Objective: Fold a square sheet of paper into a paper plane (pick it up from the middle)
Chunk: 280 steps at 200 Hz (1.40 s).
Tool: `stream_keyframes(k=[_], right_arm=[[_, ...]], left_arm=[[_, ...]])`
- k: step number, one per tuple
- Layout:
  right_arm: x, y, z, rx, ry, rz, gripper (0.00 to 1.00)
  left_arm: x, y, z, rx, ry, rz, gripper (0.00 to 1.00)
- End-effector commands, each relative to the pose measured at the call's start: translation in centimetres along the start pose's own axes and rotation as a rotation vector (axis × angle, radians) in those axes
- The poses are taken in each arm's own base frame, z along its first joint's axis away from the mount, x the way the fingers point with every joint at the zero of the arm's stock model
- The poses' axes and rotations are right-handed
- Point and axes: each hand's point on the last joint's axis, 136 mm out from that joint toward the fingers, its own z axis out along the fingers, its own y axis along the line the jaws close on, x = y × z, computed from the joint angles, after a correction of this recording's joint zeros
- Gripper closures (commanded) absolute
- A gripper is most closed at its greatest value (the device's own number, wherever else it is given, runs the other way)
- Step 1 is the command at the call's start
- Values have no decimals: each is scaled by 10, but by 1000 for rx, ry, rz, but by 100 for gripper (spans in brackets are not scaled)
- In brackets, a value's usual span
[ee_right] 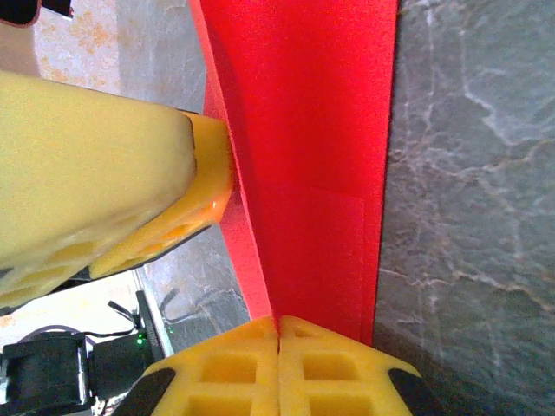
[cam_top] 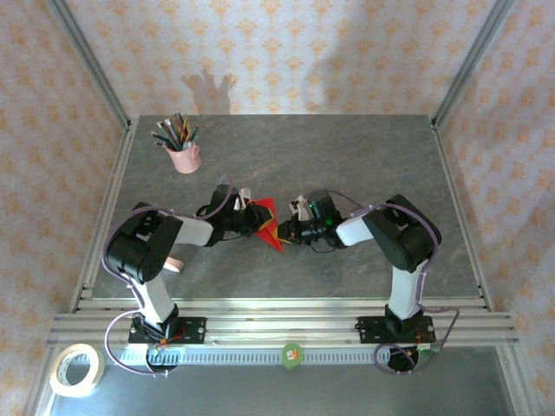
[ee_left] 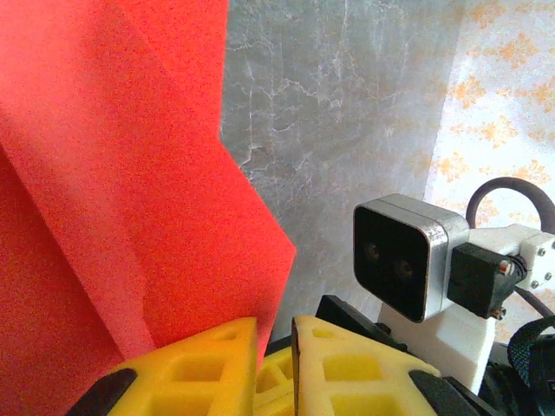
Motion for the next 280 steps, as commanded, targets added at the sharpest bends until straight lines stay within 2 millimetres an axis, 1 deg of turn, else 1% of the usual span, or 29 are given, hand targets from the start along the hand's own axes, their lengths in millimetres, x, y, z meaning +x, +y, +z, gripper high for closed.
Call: stream_keyframes(k=[1, 96, 136, 177, 204, 220, 280], right_arm=[[0, 1, -3, -13, -7, -11, 92], [0, -1, -7, 12, -17, -16, 80], [-2, 0, -17, 61, -46, -26, 72], [-2, -7, -29, 142, -80, -36, 66], [-8, -8, -33, 189, -102, -61, 64], [-11, -9, -32, 228, -103, -91, 63], [-16, -6, -23, 382, -108, -223, 53]], left_arm=[[-2, -10, 6, 24, 10, 51, 81], [0, 4, 16, -45, 31, 36, 82], [-1, 8, 17, -66, 28, 25, 82], [-2, 9, 18, -72, 24, 21, 82], [-4, 10, 19, -78, 20, 11, 82], [-4, 12, 20, -82, 17, 6, 82], [-6, 13, 20, -91, 6, -13, 83]])
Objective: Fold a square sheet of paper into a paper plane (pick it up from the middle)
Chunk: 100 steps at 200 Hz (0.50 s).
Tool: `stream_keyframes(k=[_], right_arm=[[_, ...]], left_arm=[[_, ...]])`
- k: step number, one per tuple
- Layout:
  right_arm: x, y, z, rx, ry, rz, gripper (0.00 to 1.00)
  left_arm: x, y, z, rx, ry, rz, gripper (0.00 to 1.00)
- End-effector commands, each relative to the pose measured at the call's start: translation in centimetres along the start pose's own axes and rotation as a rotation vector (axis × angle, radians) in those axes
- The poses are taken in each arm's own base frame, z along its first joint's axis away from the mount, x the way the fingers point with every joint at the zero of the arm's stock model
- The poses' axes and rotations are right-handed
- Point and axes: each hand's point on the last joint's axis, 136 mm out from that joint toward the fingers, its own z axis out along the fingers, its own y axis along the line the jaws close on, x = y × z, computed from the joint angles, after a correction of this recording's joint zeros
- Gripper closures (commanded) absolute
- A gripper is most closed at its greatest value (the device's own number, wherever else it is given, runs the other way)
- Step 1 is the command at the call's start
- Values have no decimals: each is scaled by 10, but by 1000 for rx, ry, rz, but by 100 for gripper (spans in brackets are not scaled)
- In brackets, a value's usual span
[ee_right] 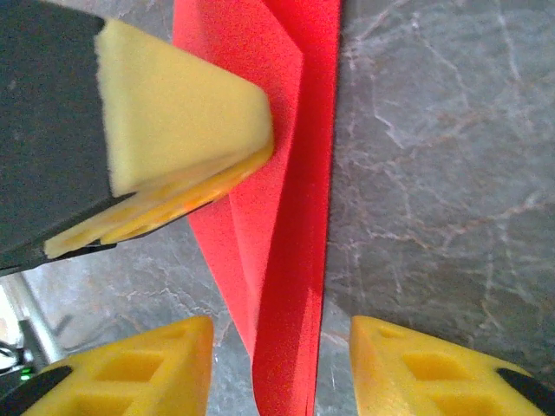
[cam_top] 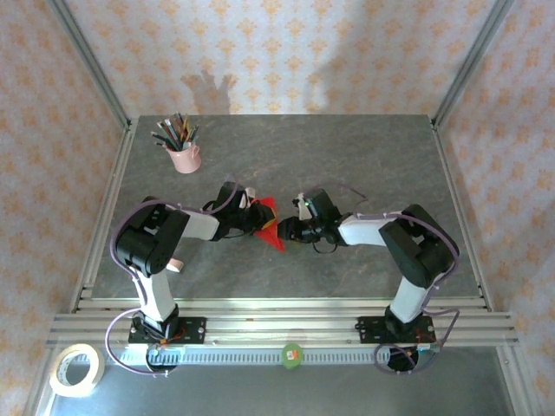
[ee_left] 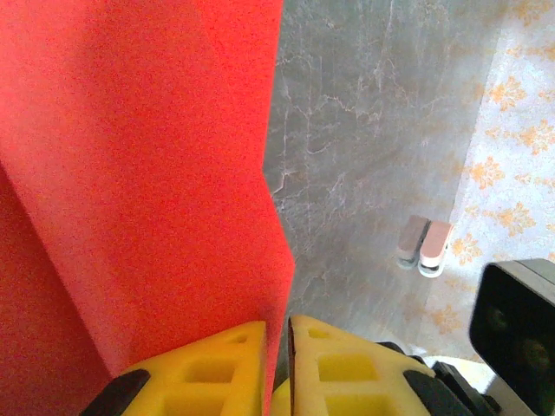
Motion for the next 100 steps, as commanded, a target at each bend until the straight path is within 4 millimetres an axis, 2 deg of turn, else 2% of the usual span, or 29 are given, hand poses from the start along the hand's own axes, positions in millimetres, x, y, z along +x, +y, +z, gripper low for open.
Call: stream_keyframes(k=[1, 60, 100], right_arm=[[-10, -4, -3, 99, -35, -73, 53], [-7, -7, 7, 205, -11, -167, 53], [4, -14, 15, 233, 30, -199, 56]], left_arm=[[-2, 4, 5, -25, -6, -7, 83], [-3, 3, 5, -25, -12, -15, 83], [-4, 3, 5, -26, -14, -20, 83]])
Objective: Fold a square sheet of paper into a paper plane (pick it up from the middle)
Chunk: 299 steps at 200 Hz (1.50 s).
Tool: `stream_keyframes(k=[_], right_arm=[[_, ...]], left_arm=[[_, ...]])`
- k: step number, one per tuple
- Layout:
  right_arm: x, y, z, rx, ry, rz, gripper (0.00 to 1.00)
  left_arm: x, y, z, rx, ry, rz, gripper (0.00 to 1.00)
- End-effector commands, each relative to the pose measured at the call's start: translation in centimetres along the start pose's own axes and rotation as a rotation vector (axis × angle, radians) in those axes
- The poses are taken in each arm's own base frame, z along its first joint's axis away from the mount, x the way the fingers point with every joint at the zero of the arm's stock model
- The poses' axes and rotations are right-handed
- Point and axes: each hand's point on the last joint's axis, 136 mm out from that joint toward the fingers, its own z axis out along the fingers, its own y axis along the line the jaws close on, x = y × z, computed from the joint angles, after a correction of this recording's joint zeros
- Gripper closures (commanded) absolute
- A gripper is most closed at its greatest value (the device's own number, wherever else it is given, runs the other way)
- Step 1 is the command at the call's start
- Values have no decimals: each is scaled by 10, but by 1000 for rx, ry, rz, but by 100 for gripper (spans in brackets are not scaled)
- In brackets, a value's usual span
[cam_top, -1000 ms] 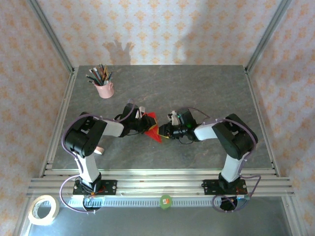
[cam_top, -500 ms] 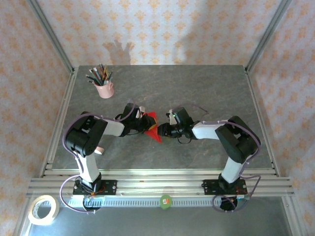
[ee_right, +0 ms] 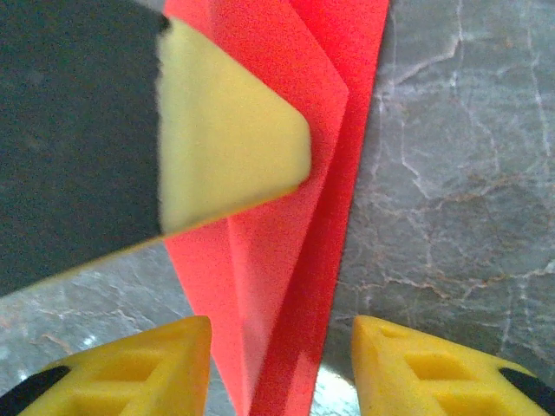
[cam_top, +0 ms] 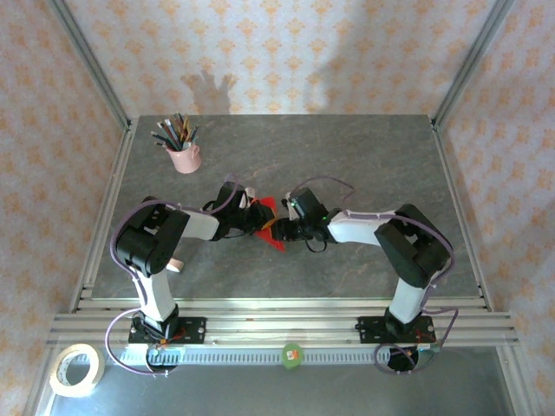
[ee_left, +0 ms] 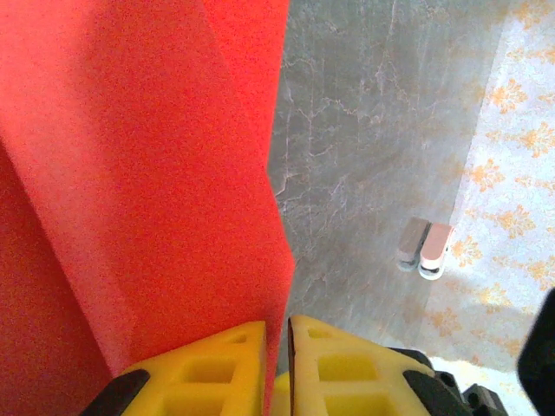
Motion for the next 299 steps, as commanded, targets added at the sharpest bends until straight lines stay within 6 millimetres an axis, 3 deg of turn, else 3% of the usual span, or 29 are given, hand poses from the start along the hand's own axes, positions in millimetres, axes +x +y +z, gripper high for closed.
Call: stream_keyframes(k=[1, 78, 299], right_arm=[[7, -11, 6, 69, 30, -38, 57], [26, -21, 16, 64, 87, -14, 74], [34, -24, 19, 26, 123, 36, 79]], left_arm=[[-3, 3, 5, -24, -10, -16, 83], [-3, 5, 5, -33, -13, -24, 83], [-7, 20, 11, -78, -14, -47, 87]])
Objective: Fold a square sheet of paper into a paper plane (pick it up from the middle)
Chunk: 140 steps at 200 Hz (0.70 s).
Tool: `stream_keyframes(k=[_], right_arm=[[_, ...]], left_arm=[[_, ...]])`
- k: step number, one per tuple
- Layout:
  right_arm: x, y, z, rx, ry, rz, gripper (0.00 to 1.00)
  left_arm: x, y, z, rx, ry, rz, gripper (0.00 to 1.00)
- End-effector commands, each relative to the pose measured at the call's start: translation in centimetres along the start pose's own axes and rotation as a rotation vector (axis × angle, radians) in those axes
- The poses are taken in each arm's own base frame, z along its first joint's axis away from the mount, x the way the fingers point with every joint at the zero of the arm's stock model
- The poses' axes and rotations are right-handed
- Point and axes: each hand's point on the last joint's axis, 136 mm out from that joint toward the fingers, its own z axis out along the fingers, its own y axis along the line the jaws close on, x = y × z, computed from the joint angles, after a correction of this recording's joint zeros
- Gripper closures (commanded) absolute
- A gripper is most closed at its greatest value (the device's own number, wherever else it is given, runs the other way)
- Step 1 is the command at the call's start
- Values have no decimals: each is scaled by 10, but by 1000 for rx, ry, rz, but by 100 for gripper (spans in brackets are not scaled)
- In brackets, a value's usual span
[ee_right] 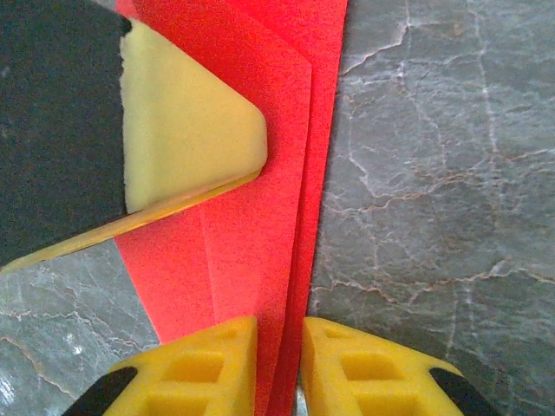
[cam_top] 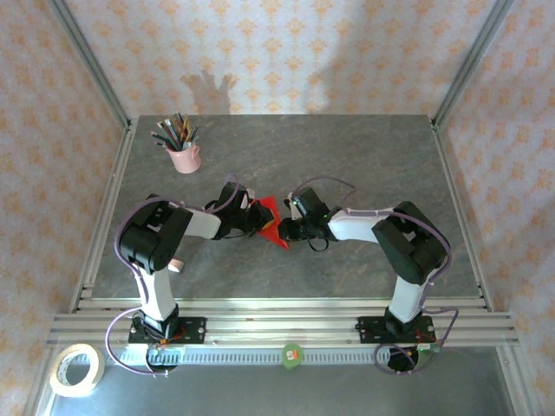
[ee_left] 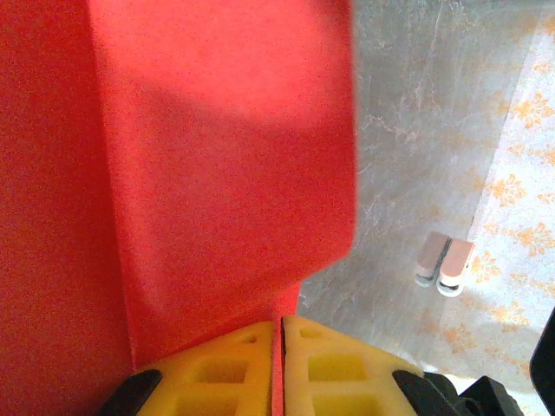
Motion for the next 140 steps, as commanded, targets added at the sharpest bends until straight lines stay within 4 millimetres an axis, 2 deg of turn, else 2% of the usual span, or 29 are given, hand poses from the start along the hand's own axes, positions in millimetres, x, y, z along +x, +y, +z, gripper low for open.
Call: stream_keyframes(k=[1, 24, 90, 140], right_arm=[[33, -12, 16, 18, 100, 29, 79], [34, -14, 16, 20, 100, 33, 80], [40, -20, 18, 27, 110, 34, 80], [41, -22, 18, 34, 116, 32, 80]], left_arm=[[-3, 7, 5, -32, -4, -18, 87], [-4, 4, 4, -22, -6, -18, 87], [-21, -35, -17, 67, -65, 31, 85], [-19, -27, -11, 57, -47, 18, 85]])
